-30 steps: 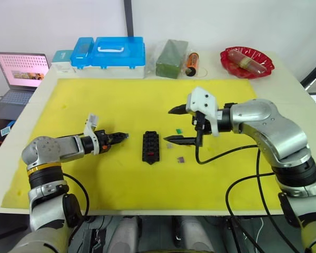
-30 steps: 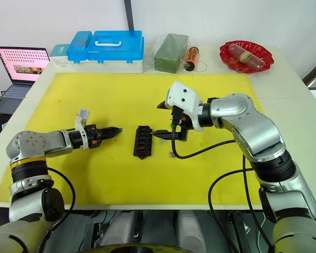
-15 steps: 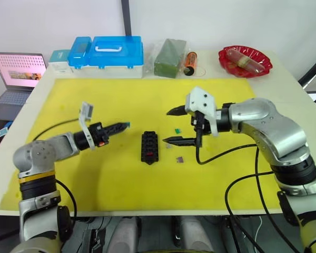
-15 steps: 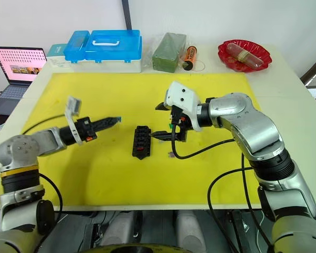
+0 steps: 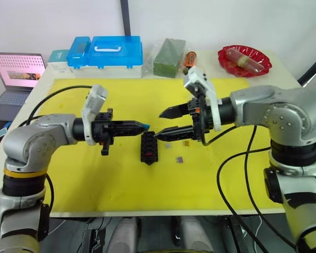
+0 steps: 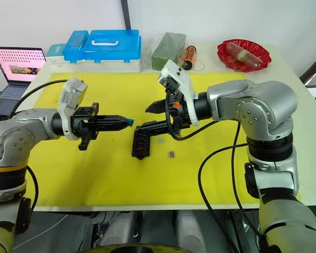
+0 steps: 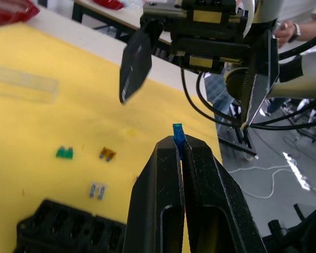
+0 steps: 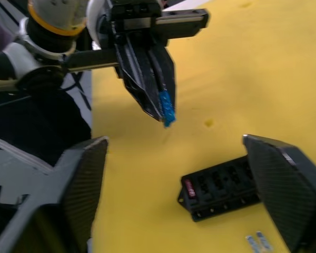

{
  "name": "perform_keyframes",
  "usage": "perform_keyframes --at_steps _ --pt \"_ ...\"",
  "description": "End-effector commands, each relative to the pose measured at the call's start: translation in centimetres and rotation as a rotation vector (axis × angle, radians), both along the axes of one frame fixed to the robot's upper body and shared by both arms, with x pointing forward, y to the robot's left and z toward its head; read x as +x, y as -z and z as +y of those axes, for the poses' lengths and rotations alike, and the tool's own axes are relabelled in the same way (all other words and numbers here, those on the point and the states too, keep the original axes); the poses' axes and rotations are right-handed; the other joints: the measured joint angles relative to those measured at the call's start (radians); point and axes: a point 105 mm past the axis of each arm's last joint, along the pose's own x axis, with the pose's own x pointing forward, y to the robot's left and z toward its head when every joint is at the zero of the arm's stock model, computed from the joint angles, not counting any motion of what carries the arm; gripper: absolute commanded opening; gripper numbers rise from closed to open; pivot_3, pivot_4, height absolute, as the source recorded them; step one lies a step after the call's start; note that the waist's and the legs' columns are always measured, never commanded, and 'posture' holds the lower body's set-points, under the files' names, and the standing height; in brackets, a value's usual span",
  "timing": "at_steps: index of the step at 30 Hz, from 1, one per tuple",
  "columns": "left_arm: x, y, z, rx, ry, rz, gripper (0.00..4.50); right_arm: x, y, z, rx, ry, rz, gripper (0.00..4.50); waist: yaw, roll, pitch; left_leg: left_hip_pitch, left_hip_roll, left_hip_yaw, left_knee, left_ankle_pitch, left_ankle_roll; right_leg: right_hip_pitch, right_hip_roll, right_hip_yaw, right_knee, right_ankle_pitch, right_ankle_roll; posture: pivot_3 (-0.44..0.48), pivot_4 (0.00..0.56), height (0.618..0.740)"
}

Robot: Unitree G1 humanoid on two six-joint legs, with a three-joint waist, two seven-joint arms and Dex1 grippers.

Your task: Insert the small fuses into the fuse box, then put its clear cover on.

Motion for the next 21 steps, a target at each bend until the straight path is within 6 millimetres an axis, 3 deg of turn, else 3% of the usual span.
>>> perform_keyframes --at_steps 1,3,8,11,21 --pt "-0.3 -0.9 -0.3 0.002 0.018 -0.067 0.0 -0.5 -1.1 0.2 0.023 -0.012 -0.014 2.89 -0.001 0.0 0.0 0.0 0.0 0.0 0.0 0.0 0.0 0.0 0.0 0.0 0.0 0.0 0.001 0.0 0.15 0.74" --pt "-0.3 -0.8 -0.3 0.001 0.019 -0.067 0.0 -0.7 -1.1 0.4 0.028 -0.017 0.001 2.23 -0.001 0.0 0.0 0.0 0.0 0.0 0.0 0.0 0.0 0.0 0.001 0.0 0.0 0.001 0.002 0.0 0.15 0.74" --pt "-0.5 -0.5 -0.6 0.003 0.03 -0.074 0.0 -0.8 -1.2 0.9 0.042 -0.021 0.027 2.23 -0.004 0.0 0.0 0.0 0.001 0.0 0.0 0.0 0.0 0.0 0.002 0.0 0.0 0.001 0.002 0.0 0.15 0.74" --pt "-0.6 -0.4 -0.7 0.009 0.038 -0.076 0.0 -0.9 -1.4 1.2 0.051 -0.026 0.036 1.36 -0.003 0.0 0.0 0.0 0.001 0.0 0.0 0.0 0.0 0.0 0.002 0.0 0.0 0.001 0.002 0.0 0.15 0.74" --pt "-0.7 -0.3 -0.8 0.015 0.041 -0.084 0.0 -0.8 -1.1 1.3 0.04 -0.02 0.046 1.36 -0.004 0.0 0.0 0.0 0.001 0.0 0.0 0.0 0.0 0.0 0.002 0.0 0.0 0.001 0.002 0.0 0.15 0.74"
